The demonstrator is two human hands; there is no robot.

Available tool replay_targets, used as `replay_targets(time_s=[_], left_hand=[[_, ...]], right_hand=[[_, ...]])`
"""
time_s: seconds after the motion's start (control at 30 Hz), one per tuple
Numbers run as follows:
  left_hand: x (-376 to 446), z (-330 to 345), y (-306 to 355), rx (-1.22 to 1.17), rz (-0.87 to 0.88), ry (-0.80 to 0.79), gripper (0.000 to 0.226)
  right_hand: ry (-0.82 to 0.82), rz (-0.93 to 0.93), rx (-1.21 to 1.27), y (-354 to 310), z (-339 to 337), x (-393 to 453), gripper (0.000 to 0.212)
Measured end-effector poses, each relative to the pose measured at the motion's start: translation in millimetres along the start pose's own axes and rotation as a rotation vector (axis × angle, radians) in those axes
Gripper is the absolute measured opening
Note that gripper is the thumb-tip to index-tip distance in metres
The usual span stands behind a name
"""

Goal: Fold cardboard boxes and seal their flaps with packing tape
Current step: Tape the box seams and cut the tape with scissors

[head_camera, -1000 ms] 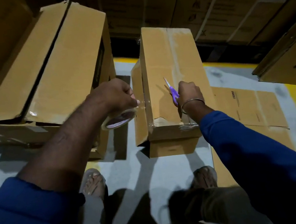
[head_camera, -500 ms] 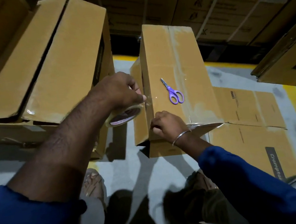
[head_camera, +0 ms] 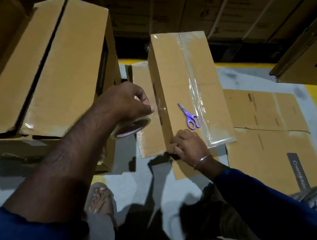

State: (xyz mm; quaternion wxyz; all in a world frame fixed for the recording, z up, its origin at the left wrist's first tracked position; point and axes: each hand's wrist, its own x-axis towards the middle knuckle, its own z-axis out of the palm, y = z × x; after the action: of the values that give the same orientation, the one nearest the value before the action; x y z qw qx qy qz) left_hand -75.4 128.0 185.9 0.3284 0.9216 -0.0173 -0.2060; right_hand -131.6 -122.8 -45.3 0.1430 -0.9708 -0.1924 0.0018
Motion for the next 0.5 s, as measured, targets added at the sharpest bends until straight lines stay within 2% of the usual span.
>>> replay_targets(time_s=[0.1,0.17,0.33,0.4,0.5], left_hand=[[5,10,-1,0.036,-0.011,-0.024,0.018],[10,20,-3,0.04,-0.016,-0.029,0.019],[36,62,-16,-0.006,-0.105,-0.069,0.029],[52,88,-23,-0.068,-0.184,-0.071,0.037],[74,132,-38,-0.148,-0.313,-0.051,0.043]], right_hand=[[0.058,0.345,0.128,27,-1,-15,0.008],[0.119,0.5,0.189,48,1,-30,0.008],[0.362,0.932,0.313,105,-4,-43,0.06],[0.346,1.072,0.387,129,-16,-35,0.078],[0.232,1.066,0.472,149,-22,-19,0.099]])
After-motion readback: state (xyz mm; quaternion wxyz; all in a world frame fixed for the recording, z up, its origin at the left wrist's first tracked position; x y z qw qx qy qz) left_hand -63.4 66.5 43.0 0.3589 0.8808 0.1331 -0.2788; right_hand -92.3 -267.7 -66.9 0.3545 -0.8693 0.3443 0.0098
